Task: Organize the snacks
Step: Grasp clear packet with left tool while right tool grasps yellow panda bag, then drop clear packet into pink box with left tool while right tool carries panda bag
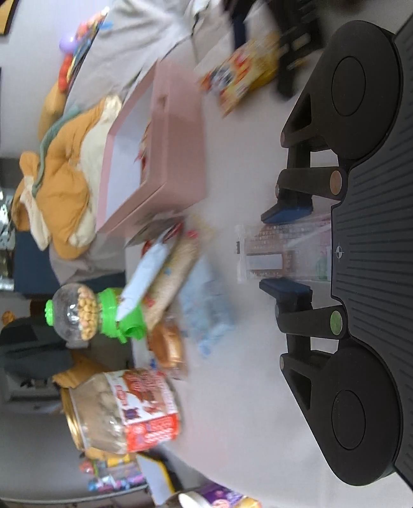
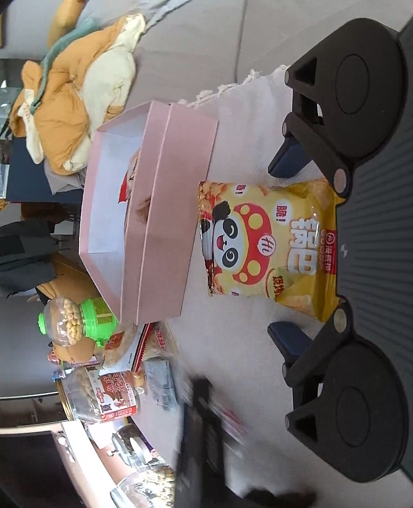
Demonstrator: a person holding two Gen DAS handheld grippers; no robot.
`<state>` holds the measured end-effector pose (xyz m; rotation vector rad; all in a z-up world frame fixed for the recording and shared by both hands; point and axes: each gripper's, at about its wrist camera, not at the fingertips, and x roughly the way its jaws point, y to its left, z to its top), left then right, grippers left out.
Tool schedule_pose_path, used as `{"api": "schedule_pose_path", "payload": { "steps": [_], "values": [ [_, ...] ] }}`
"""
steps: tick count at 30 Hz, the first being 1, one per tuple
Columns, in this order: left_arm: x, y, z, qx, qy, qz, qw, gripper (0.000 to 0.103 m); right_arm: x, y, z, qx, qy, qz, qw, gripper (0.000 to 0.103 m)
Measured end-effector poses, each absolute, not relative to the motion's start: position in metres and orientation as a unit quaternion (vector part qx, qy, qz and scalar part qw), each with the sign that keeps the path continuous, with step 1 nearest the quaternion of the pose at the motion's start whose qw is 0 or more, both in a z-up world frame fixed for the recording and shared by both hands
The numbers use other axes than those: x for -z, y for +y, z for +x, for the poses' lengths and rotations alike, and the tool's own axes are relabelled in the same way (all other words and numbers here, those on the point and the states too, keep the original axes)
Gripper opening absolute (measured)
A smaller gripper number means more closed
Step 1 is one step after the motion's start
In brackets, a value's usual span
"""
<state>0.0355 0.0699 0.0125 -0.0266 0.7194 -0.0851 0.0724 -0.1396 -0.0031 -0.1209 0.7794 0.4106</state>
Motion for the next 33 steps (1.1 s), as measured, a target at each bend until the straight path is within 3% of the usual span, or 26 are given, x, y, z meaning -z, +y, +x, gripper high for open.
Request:
{"api": "schedule_pose_path", "payload": {
  "steps": [19,20,24,33],
  "values": [
    [-0.008,0.059,0.012,0.052,0.354,0.01,0.934,0.049,0.004,-0.142,0.08,-0.185,0.383,-0.043,0.904,0.102],
    [-0.009,0.059,0.012,0.049,0.355,0.01,0.934,0.049,0.003,-0.143,0.082,-0.183,0.384,-0.038,0.904,0.101],
    [-0.009,0.058,0.012,0.043,0.357,0.009,0.933,0.049,-0.005,-0.148,0.083,-0.178,0.387,-0.032,0.904,0.07],
    [-0.015,0.049,-0.005,0.039,0.361,0.002,0.932,0.042,-0.049,-0.174,0.064,-0.213,0.389,0.011,0.896,0.068]
  ]
}}
